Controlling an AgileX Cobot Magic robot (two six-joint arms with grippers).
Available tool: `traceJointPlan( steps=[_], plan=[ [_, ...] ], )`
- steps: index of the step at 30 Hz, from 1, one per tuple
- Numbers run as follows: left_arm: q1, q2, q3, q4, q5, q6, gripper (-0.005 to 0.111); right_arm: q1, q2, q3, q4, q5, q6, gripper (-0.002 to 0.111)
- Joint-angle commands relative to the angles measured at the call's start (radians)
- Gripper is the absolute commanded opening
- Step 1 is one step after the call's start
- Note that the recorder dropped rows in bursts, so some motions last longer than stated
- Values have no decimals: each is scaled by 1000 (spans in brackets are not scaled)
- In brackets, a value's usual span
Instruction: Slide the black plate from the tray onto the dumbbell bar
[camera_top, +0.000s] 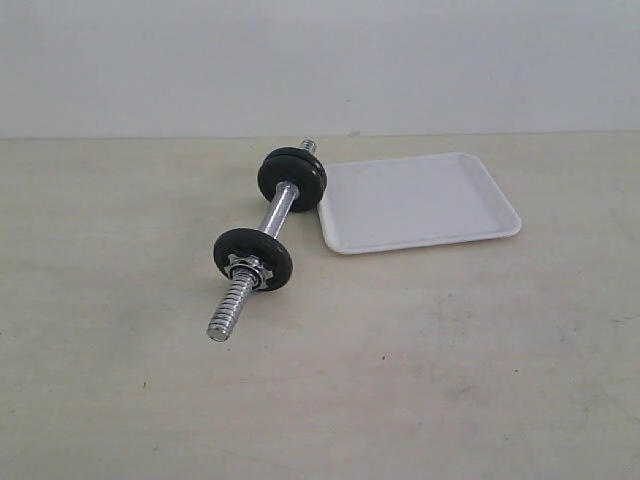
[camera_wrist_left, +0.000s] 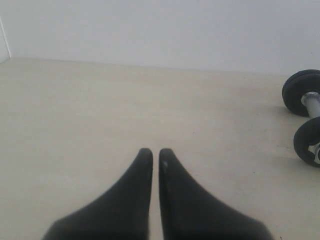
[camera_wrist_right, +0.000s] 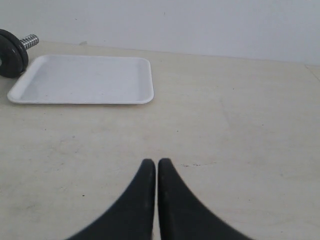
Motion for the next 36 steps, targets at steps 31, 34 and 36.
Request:
traceJointPlan(
  steps=[31,34,36],
  plan=[
    [2,-3,4,-85,-3,93,4,-1,-4,0,-3,-2,-6,0],
    [2,-3,4,-85,-3,93,4,-1,-4,0,0,-2,-7,0],
    [2,-3,4,-85,-3,93,4,-1,-4,0,0,-2,-7,0]
  ],
)
